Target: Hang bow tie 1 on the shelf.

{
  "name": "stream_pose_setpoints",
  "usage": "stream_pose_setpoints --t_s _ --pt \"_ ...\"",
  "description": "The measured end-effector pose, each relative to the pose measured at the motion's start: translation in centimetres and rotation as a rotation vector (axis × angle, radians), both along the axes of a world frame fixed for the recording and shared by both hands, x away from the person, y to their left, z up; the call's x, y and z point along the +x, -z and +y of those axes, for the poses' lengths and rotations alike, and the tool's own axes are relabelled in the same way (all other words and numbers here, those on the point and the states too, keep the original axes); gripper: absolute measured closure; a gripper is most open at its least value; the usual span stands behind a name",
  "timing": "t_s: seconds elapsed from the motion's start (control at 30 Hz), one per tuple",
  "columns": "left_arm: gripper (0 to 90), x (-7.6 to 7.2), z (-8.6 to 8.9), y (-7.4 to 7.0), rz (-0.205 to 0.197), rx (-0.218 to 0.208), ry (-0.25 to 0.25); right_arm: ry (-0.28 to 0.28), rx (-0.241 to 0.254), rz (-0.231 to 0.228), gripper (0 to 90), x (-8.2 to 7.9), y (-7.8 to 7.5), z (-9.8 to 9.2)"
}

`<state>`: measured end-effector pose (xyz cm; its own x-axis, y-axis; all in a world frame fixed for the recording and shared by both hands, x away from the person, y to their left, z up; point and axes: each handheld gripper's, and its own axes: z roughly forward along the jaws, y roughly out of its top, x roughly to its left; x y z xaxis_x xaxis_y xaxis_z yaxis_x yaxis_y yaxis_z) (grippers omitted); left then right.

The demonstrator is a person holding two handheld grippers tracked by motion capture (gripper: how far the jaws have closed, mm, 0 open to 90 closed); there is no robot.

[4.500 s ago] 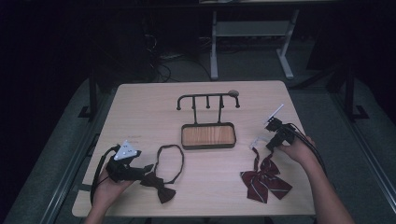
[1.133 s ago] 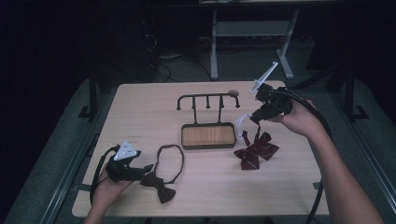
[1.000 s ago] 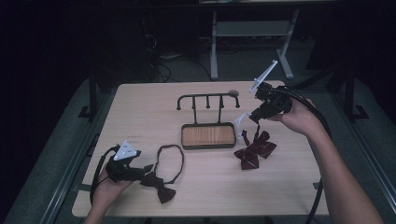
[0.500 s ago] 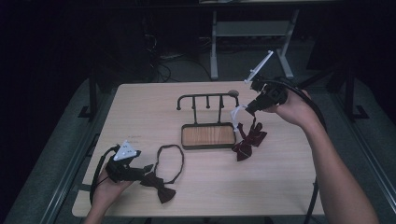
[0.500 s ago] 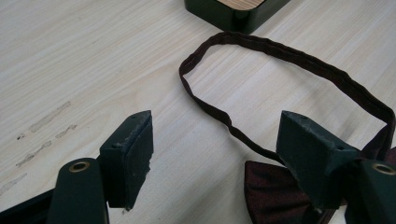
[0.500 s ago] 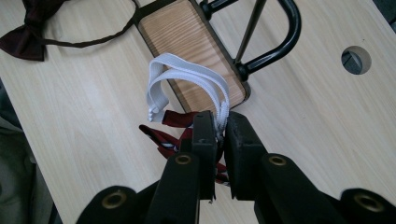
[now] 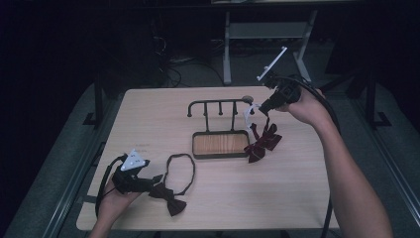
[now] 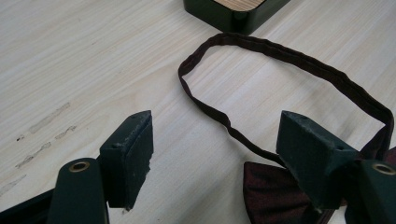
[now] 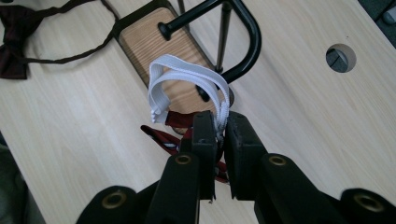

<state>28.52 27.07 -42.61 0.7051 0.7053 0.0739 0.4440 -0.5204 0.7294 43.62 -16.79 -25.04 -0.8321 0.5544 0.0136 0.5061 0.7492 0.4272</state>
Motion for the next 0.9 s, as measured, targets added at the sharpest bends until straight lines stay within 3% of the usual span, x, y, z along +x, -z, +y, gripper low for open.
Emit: stream_pose_setpoints --t_s 0.47,0.9 --pt "27.8 0.0 0.0 0.0 -0.001 0.0 0.002 0.052 0.022 0.017 82.3 1.8 0.8 -0.2" --pt "27.8 0.0 -0.1 0.1 0.003 -0.004 0.002 0.066 0.021 0.029 81.1 2.3 1.7 -0.4"
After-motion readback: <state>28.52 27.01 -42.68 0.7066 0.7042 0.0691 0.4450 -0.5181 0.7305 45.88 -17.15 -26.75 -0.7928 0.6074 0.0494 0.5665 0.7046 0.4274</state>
